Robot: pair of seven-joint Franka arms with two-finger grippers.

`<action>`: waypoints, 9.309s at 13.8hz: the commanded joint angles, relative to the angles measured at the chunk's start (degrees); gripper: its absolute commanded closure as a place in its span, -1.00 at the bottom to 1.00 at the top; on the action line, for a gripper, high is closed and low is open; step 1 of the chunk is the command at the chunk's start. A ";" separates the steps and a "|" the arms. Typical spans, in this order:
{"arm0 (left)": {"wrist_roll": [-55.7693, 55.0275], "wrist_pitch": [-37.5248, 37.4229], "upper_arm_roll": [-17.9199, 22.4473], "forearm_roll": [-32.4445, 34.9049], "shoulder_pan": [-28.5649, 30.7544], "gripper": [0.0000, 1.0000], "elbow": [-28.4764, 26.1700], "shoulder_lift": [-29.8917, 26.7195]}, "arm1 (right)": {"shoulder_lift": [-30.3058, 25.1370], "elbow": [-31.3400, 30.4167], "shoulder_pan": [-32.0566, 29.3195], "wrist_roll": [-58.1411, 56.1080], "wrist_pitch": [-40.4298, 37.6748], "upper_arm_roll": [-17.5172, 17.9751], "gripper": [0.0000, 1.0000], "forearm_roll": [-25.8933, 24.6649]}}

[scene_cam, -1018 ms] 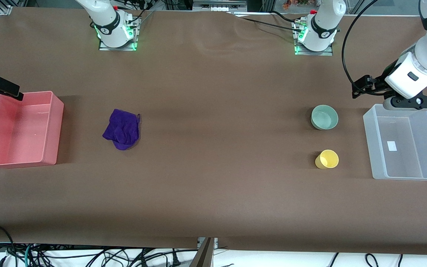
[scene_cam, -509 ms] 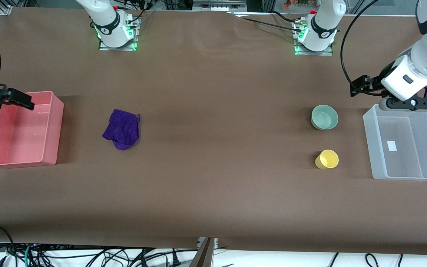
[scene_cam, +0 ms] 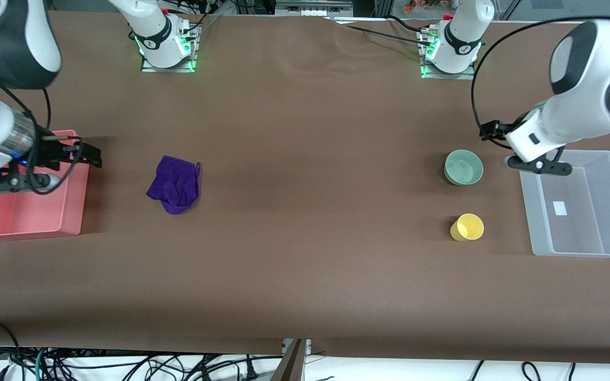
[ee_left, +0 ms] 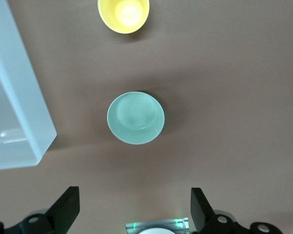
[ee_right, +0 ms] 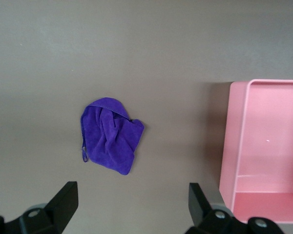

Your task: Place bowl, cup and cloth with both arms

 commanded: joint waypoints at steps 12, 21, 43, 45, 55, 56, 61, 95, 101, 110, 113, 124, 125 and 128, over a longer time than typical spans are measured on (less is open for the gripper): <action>43.23 48.43 0.09 2.39 7.23 -0.99 -20.87 14.69 | 5.18 -19.26 -0.04 4.53 24.12 0.72 -1.00 0.53; 43.32 48.79 0.00 9.16 7.23 1.00 -20.69 17.16 | 8.78 -28.94 1.10 16.93 40.30 4.94 -1.00 0.01; 73.62 11.08 0.44 7.05 25.67 1.00 20.69 28.03 | 7.47 -10.18 1.20 9.92 11.80 4.59 1.00 -1.32; 75.66 13.00 0.27 10.20 27.70 1.00 23.94 33.48 | 6.94 -3.67 0.06 5.97 2.21 4.32 1.00 -1.32; 80.23 23.65 0.27 10.31 30.70 -0.67 24.57 40.90 | 6.94 2.70 -0.21 -30.26 -7.86 -20.01 1.00 -1.66; 80.24 23.48 0.18 10.31 30.79 -1.00 24.75 40.37 | 7.20 2.52 -0.30 -30.44 -7.42 -21.24 1.00 -2.71; 79.10 17.26 -0.53 10.22 27.81 -1.00 25.45 32.65 | 7.99 0.15 -1.79 -32.36 -2.33 -23.54 1.00 -6.14; 19.94 24.97 -6.33 4.33 10.31 1.00 19.83 37.12 | -2.11 9.19 -3.64 -3.80 -11.55 1.50 -1.00 -1.21; 20.64 7.70 -7.03 0.82 11.54 1.00 24.91 31.85 | -6.24 9.37 -3.73 -4.33 -11.19 1.77 -1.00 -3.42; 42.33 -2.20 -5.27 14.86 22.95 1.00 27.30 27.36 | -7.12 9.37 -4.34 -3.02 -12.60 -0.95 -1.00 1.50; 48.75 5.35 -5.27 16.37 27.17 1.00 26.60 29.37 | -7.12 9.46 -3.90 -1.71 -13.22 -0.86 -1.00 -0.61; 54.13 11.88 -5.18 16.37 32.28 1.00 24.13 35.97 | -6.42 9.64 -3.82 -1.96 -12.43 -1.04 -1.00 -0.79; 54.39 11.44 -5.18 16.37 32.20 1.00 24.39 35.62 | -6.07 9.81 -3.82 -1.96 -12.43 -1.04 -1.00 -0.79; 55.53 11.26 -5.18 16.37 32.80 1.00 24.40 35.53 | -5.72 10.69 -3.82 -2.05 -12.95 -1.04 -1.00 -0.79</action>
